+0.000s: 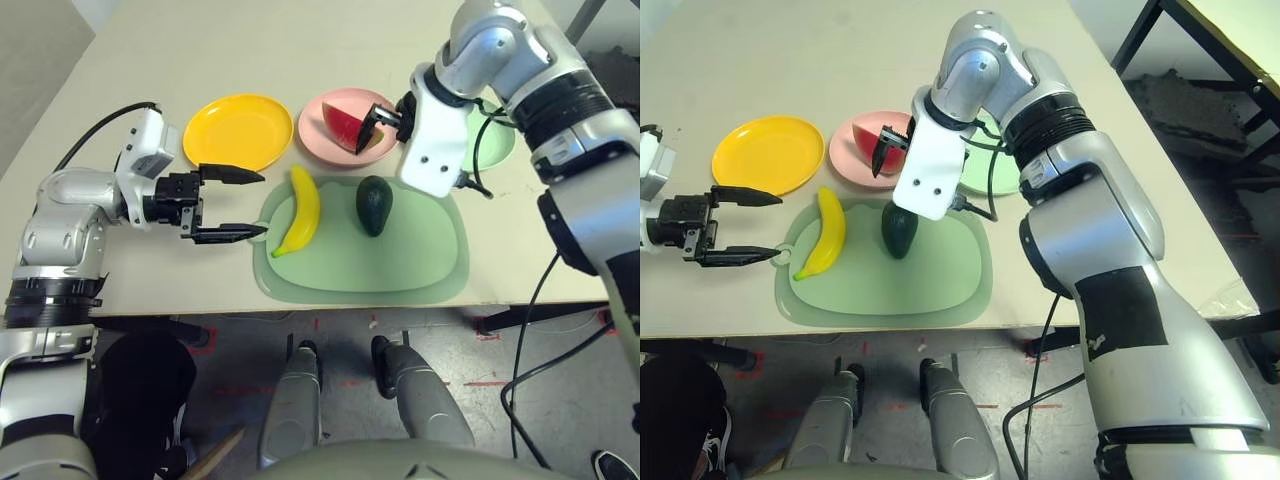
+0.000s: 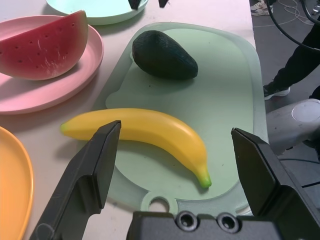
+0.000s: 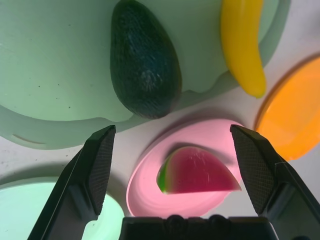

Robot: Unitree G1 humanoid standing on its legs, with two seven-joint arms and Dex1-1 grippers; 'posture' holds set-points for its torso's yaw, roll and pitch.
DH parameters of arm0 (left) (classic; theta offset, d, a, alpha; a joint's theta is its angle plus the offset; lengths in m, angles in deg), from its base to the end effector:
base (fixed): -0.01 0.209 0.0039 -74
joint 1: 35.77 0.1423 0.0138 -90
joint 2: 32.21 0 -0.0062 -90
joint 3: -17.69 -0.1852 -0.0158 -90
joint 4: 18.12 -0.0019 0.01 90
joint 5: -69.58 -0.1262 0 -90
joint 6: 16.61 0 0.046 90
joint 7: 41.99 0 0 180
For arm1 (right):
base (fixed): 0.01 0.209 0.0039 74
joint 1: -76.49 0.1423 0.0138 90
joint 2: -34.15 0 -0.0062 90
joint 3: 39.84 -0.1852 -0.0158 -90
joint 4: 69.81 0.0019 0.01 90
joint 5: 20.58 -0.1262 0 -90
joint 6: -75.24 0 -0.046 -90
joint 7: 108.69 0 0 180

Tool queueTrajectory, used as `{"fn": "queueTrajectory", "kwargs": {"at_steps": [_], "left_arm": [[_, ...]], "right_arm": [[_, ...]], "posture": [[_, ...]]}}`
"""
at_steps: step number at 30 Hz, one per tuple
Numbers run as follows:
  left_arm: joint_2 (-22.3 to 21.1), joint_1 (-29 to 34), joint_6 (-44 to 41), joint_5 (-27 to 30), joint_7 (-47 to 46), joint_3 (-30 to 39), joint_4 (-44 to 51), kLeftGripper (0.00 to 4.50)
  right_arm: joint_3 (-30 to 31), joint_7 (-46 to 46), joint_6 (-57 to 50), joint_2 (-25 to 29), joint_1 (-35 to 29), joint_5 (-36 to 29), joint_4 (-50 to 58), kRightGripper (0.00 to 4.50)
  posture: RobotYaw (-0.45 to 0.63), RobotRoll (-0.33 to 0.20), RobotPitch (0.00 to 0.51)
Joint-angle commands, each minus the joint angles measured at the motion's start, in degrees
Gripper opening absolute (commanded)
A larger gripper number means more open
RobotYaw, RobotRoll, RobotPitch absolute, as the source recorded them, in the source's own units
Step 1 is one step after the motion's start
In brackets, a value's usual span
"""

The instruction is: Place the fruits into color-matched plates.

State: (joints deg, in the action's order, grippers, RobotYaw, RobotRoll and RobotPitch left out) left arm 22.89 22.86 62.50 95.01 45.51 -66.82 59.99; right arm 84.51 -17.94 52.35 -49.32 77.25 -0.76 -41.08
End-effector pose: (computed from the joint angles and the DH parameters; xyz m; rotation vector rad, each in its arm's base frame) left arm 0.2593 0.3052 0.2189 0.4643 0.0646 -1.3038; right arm 0.3194 -0.0808 0.3248 -2.2194 -0.3333 1.7361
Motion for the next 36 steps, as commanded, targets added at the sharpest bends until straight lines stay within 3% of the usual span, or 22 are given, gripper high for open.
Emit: {"fn": "queueTrajectory", "kwargs": {"at_steps": [1, 11, 19, 36], "left_arm": [[-1.0, 0.0, -0.2, -0.2, 0.6, -0.5, 0.6, 4.50], [-1.1, -0.1, -0.2, -0.4, 0.5, -0.4, 0.6, 4.50], [-1.5, 0.0, -0.5, -0.2, 0.5, -0.4, 1.0, 4.50], [-2.2, 0.0, -0.8, 0.0, 0.5, 0.1, 1.2, 4.50]], "right_arm": [[1.8, 1.5, 1.0, -0.5, -0.7, 1.3, 0.2, 4.48], [4.0, 2.5, 2.0, -1.0, -3.4, 1.1, 1.0, 4.48], [5.2, 7.8, 1.8, -2.1, -3.4, 5.5, -0.5, 4.48], [7.5, 11.7, 1.1, -2.7, -5.2, 8.5, -2.1, 4.48]], "posture": [[-0.03, 0.000, 0.282], [-0.02, 0.000, 0.291], [-0.01, 0.000, 0.294], [0.00, 0.000, 0.302]]}}
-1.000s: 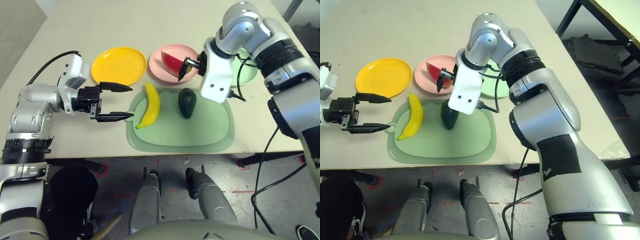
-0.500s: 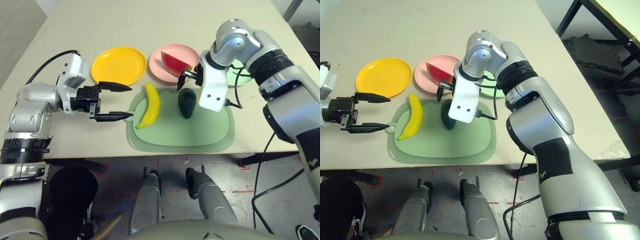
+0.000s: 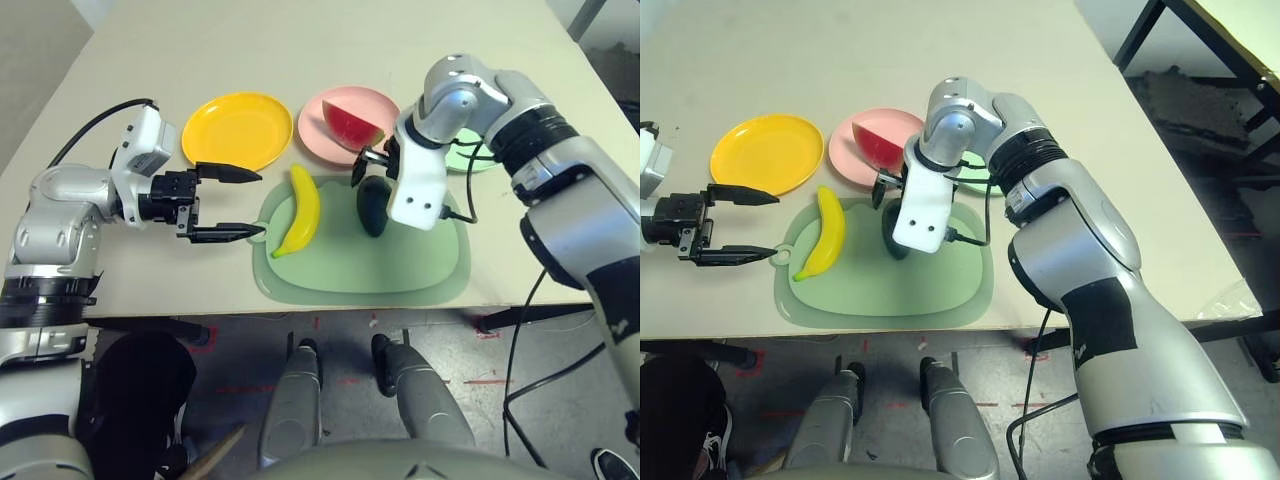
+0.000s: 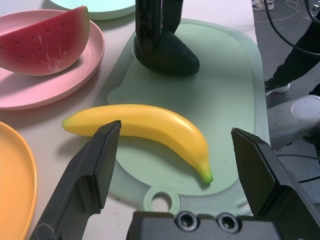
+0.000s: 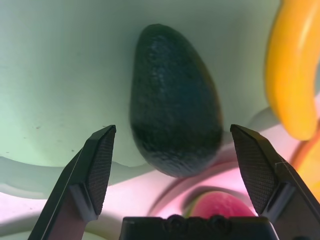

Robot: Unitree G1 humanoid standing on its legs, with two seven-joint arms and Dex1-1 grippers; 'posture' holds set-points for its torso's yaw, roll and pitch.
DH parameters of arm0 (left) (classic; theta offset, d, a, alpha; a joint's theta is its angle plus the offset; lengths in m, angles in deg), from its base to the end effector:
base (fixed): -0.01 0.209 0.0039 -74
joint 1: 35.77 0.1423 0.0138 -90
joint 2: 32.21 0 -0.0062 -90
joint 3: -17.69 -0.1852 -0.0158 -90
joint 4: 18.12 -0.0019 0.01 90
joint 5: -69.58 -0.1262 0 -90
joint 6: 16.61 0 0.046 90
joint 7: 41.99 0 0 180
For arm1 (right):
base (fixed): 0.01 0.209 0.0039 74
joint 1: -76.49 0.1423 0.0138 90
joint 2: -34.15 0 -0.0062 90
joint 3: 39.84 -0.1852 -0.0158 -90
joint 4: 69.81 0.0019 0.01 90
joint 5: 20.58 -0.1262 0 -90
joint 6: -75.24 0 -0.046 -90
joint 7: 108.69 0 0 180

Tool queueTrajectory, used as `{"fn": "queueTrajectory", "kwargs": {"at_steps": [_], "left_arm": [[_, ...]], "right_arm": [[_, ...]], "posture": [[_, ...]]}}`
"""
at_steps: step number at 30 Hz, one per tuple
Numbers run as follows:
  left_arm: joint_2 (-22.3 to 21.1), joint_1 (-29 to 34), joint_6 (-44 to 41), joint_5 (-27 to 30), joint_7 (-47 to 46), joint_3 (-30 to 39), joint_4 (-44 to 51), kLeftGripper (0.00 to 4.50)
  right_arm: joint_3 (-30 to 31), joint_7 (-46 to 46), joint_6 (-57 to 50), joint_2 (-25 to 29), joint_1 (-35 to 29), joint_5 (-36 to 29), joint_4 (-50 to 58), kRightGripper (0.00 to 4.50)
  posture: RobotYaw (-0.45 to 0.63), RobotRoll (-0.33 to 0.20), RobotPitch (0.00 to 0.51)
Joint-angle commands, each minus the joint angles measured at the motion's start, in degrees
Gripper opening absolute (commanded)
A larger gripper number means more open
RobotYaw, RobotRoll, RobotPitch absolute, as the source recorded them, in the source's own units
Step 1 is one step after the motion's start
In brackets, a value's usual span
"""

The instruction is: Place the fruits into color-matched plates.

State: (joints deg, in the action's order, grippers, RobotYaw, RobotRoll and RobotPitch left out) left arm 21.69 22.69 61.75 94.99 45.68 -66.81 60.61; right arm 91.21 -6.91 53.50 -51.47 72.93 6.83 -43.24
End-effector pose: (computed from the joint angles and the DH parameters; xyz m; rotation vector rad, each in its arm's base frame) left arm 0.2576 0.3067 0.2240 0.4808 0.0785 -1.2998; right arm 0.3270 -0.0728 0.2792 -2.2007 -0.2846 1.8259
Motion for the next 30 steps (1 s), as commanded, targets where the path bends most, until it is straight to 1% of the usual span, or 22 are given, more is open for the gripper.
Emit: {"fn": "queueTrajectory", "kwargs": {"at_steps": [1, 12, 15, 16, 17, 18, 19, 25, 30], "left_arm": [[-1.1, 0.2, 0.0, 0.0, 0.4, 0.1, 0.6, 4.50], [-1.6, 0.3, 0.6, -0.1, 0.4, 0.3, 0.1, 4.50], [-1.6, 0.2, 0.8, -0.1, 0.4, 0.2, 0.0, 4.50], [-1.6, 0.2, 0.9, -0.1, 0.4, 0.2, 0.0, 4.50], [-1.6, 0.2, 0.9, -0.1, 0.5, 0.2, 0.0, 4.50], [-1.6, 0.2, 0.9, -0.1, 0.5, 0.2, -0.1, 4.50], [-1.6, 0.2, 0.9, -0.1, 0.5, 0.2, -0.1, 4.50], [-1.6, 0.1, 1.2, -0.2, 0.5, 0.2, -0.5, 4.50], [-1.4, 0.0, 1.3, -0.2, 0.4, 0.1, -0.5, 4.50]], "right_arm": [[0.9, 0.9, 0.0, -0.6, -1.0, 1.0, -0.1, 4.48], [1.4, 2.6, -0.6, -1.0, -1.1, 2.4, -0.7, 4.48], [1.4, 2.6, -0.8, -1.0, -1.2, 2.3, -0.7, 4.07], [1.4, 2.6, -0.9, -1.0, -1.3, 2.3, -0.7, 3.79], [1.4, 2.5, -1.0, -1.1, -1.3, 2.2, -0.6, 3.36], [1.4, 2.3, -1.2, -1.1, -1.4, 2.1, -0.6, 3.05], [1.3, 2.2, -1.3, -1.1, -1.4, 2.0, -0.6, 2.91], [0.8, 0.2, -2.1, -1.1, -1.6, 0.1, -0.5, 2.91], [-0.3, -4.9, -3.2, -0.1, -1.1, -4.2, 0.1, 2.91]], "posture": [[0.00, 0.000, 0.302], [0.01, 0.000, 0.301], [0.01, 0.000, 0.301], [0.01, 0.000, 0.301], [0.01, 0.000, 0.301], [0.01, 0.000, 0.301], [0.01, 0.000, 0.301], [0.00, 0.000, 0.297], [-0.01, 0.000, 0.294]]}}
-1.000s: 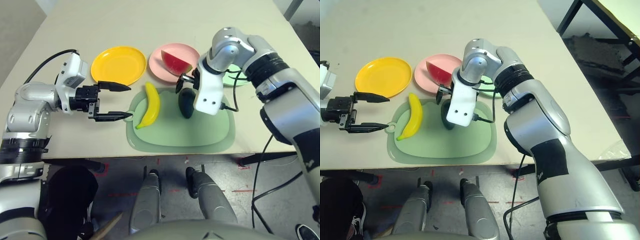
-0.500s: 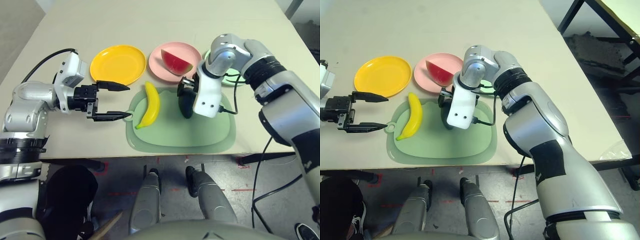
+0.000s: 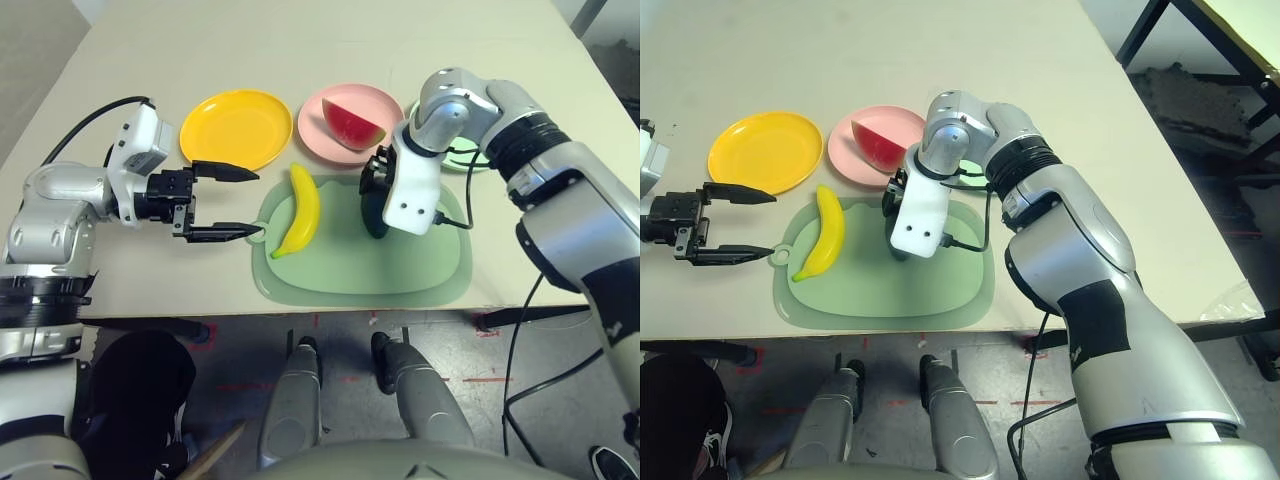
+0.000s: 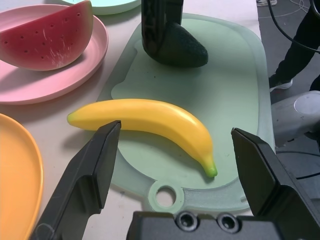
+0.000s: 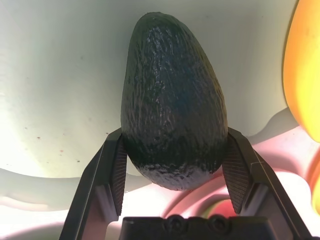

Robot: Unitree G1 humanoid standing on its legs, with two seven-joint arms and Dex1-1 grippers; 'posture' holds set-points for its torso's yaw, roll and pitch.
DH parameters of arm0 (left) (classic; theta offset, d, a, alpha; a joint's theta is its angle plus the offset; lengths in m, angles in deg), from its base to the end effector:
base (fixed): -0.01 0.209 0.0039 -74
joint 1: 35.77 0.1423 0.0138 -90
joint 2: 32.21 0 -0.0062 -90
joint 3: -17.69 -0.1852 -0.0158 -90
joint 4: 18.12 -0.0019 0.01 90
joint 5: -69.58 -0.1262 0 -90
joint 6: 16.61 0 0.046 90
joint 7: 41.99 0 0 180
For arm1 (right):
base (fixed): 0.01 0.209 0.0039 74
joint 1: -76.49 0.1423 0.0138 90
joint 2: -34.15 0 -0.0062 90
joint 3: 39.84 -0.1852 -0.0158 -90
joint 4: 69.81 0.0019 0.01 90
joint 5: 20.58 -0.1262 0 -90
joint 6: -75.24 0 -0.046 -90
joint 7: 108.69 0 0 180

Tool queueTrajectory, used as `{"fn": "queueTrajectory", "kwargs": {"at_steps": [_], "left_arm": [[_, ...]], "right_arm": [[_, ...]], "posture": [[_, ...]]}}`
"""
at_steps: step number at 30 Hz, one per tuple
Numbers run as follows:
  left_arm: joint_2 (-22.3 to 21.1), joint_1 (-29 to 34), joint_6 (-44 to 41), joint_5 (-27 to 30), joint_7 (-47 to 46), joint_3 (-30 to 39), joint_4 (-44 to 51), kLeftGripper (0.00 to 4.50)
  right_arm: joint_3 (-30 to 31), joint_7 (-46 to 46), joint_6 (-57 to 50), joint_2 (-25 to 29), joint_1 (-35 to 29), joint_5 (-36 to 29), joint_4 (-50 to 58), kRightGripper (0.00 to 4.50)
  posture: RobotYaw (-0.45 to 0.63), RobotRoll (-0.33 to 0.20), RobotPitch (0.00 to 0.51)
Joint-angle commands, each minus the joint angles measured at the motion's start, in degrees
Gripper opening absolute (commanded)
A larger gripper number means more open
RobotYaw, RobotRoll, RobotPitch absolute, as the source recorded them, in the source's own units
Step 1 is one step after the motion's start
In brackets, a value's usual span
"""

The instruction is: Place the fruits into color-matched plates.

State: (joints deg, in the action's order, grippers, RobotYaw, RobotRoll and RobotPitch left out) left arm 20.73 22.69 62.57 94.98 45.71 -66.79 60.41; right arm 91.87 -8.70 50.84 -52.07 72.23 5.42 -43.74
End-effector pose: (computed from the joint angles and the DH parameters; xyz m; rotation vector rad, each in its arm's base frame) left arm 0.2562 0.3092 0.2273 0.5029 0.0796 -1.2912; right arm 0.3296 -0.0716 0.2742 -2.1603 -0.2161 1.8453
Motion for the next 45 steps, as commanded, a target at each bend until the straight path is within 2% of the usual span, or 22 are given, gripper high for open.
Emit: {"fn": "queueTrajectory", "kwargs": {"at_steps": [1, 6, 11, 16, 20, 28, 36, 45], "left_arm": [[-0.4, 0.0, 0.5, -0.1, 0.3, 0.1, -0.3, 4.50], [0.2, -0.4, 0.1, 0.0, 0.3, -0.3, -0.6, 4.50], [1.2, -0.9, 0.5, -0.5, -0.1, -0.9, -1.4, 4.50], [1.9, -1.4, 1.0, -1.0, 0.0, -1.2, -2.3, 4.50], [2.2, -2.0, 1.4, -1.4, 0.1, -1.4, -3.1, 4.50], [1.8, -1.3, 1.7, -1.6, 0.1, -0.8, -2.5, 4.50], [0.0, -0.6, 1.8, -1.5, -0.4, 0.5, -2.5, 4.50], [-0.3, 0.1, 1.6, -1.1, -0.8, 0.5, -1.8, 4.50]], "right_arm": [[-1.2, -4.2, -0.8, 0.8, -0.1, -3.7, 0.7, 2.91], [-2.6, -7.8, -3.5, 3.5, 2.7, -5.4, -0.4, 2.91], [-3.5, -7.1, -6.4, 6.6, 6.4, -2.8, -3.3, 2.91], [-2.0, 0.1, -10.3, 9.5, 10.4, 4.1, -7.0, 2.91], [0.2, 9.7, -15.4, 10.4, 12.4, 11.6, -9.8, 2.91], [5.0, 25.6, -25.5, 9.2, 11.0, 22.5, -13.6, 2.91], [7.0, 31.1, -31.8, 8.3, 8.6, 27.5, -15.3, 2.91], [6.5, 31.9, -33.5, 8.5, 6.5, 28.7, -15.8, 2.91]], "posture": [[-0.01, 0.000, 0.293], [-0.03, 0.000, 0.296], [-0.05, 0.000, 0.294], [-0.06, 0.000, 0.291], [-0.06, 0.000, 0.287], [-0.05, 0.000, 0.284], [-0.03, 0.000, 0.283], [-0.03, 0.000, 0.286]]}}
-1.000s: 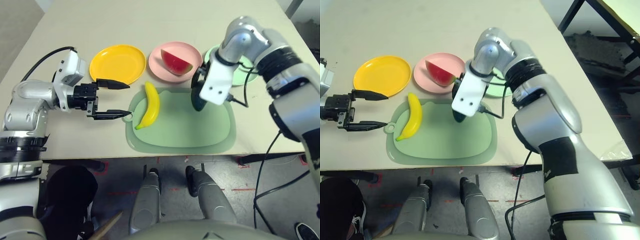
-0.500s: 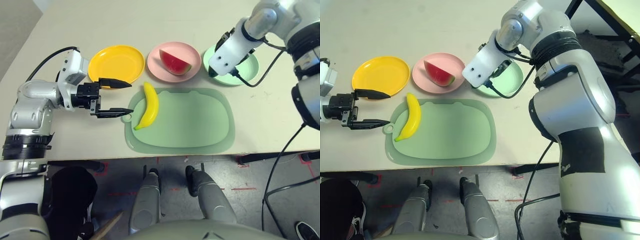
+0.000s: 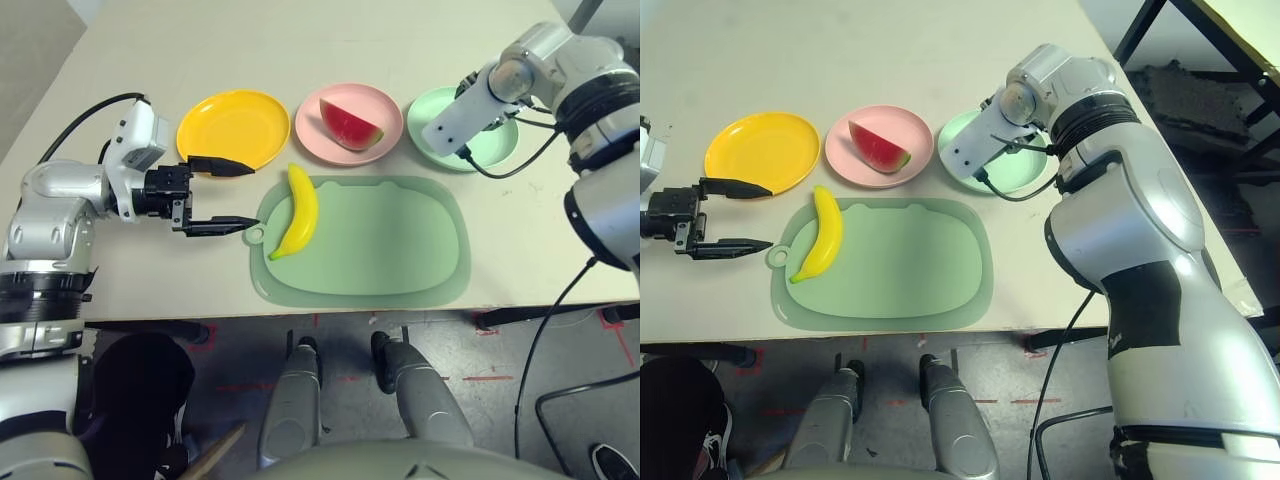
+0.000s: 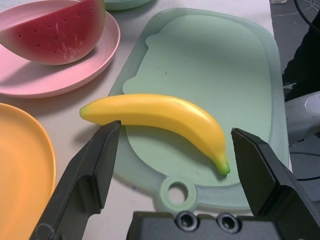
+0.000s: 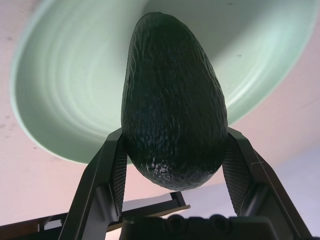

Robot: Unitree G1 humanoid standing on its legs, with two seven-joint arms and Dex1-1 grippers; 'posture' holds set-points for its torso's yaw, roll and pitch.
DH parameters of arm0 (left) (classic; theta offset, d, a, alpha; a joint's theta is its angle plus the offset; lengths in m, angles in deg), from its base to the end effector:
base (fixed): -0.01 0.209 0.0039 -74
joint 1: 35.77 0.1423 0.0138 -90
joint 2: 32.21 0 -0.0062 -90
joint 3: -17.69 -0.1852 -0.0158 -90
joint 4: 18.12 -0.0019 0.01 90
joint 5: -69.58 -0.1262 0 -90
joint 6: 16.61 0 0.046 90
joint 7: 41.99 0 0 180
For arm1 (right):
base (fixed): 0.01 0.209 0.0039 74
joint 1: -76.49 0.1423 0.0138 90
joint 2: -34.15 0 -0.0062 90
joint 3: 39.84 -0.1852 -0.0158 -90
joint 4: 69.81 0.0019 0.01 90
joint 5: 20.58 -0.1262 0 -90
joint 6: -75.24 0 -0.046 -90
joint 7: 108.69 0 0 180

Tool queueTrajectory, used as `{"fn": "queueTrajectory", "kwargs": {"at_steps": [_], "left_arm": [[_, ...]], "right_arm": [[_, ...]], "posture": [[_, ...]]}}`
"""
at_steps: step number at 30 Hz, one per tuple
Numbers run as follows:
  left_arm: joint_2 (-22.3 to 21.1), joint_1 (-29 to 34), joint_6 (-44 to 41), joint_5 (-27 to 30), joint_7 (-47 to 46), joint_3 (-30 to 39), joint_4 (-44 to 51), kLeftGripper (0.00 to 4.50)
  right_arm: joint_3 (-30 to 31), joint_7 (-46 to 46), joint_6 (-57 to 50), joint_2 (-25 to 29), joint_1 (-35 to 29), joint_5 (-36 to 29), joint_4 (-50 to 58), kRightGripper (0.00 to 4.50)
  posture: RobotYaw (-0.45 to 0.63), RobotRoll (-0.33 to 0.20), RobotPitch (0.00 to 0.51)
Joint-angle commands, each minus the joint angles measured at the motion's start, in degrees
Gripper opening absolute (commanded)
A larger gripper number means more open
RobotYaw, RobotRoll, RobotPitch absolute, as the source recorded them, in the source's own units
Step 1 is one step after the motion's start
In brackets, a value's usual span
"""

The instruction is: Place the fruits into color-matched plates.

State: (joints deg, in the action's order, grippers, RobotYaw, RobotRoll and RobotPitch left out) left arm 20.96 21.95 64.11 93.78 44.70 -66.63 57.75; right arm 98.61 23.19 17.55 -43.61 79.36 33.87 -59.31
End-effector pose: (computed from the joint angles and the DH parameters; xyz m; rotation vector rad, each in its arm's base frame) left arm 0.2580 0.3138 0.2260 0.5066 0.0775 -1.2463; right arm 0.3643 -0.1563 0.2931 -2.1770 0.4830 0.8609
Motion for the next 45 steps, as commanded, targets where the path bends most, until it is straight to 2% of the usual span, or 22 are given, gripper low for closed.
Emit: {"fn": "queueTrajectory", "kwargs": {"at_steps": [1, 9, 13, 14, 20, 26, 33, 37, 40, 45], "left_arm": [[-0.5, 0.9, 0.1, 0.1, 0.2, 0.3, 0.9, 4.50], [-0.5, 0.8, 0.2, 0.1, 0.2, 0.2, 0.8, 4.50], [-0.5, 0.9, 0.3, 0.1, 0.2, 0.3, 0.8, 4.50], [-0.5, 0.9, 0.3, 0.1, 0.2, 0.3, 0.8, 4.50], [-0.6, 1.1, 0.3, 0.1, 0.2, 0.4, 0.7, 4.50], [-0.5, 0.5, 0.8, -0.1, 0.4, 0.2, 0.2, 4.50], [-1.6, 0.9, 1.3, 0.0, 1.2, 0.6, -0.2, 4.50], [-2.3, 1.1, 1.7, -0.3, 1.8, 0.6, -0.5, 4.50], [-2.7, 0.5, 2.3, -0.7, 2.6, 0.2, -1.3, 4.50], [-3.8, -0.7, 4.7, -2.8, 3.9, -1.3, -2.5, 4.50]], "right_arm": [[-0.3, 0.0, -0.3, 0.1, -0.7, 0.2, -0.2, 2.91], [-1.7, -1.5, 0.0, 0.0, -1.2, -0.8, -0.2, 2.91], [-2.2, -1.7, 0.2, -0.1, -1.5, -1.1, -0.2, 4.36], [-2.3, -1.8, 0.2, -0.1, -1.6, -1.2, -0.2, 4.44], [-3.4, -2.8, 0.1, 0.4, -1.3, -1.4, -0.1, 4.44], [-6.9, -5.7, 1.6, 1.7, 2.5, -4.2, 0.6, 4.44], [-19.0, -22.6, 5.0, 4.8, 5.4, -18.6, 4.1, 4.44], [-27.5, -37.0, -2.6, 6.4, 3.4, -30.5, 8.9, 4.44], [-29.8, -44.1, -17.6, 8.6, -3.6, -43.8, 21.2, 4.44], [-31.7, -44.4, -34.0, 14.5, -16.7, -52.2, 40.0, 4.44]], "posture": [[-0.03, 0.000, 0.286], [-0.03, 0.000, 0.284], [-0.03, 0.000, 0.282], [-0.03, 0.000, 0.282], [-0.03, 0.000, 0.279], [-0.03, 0.000, 0.283], [-0.01, 0.000, 0.297], [-0.02, 0.000, 0.305], [-0.02, 0.000, 0.311], [-0.01, 0.000, 0.320]]}}
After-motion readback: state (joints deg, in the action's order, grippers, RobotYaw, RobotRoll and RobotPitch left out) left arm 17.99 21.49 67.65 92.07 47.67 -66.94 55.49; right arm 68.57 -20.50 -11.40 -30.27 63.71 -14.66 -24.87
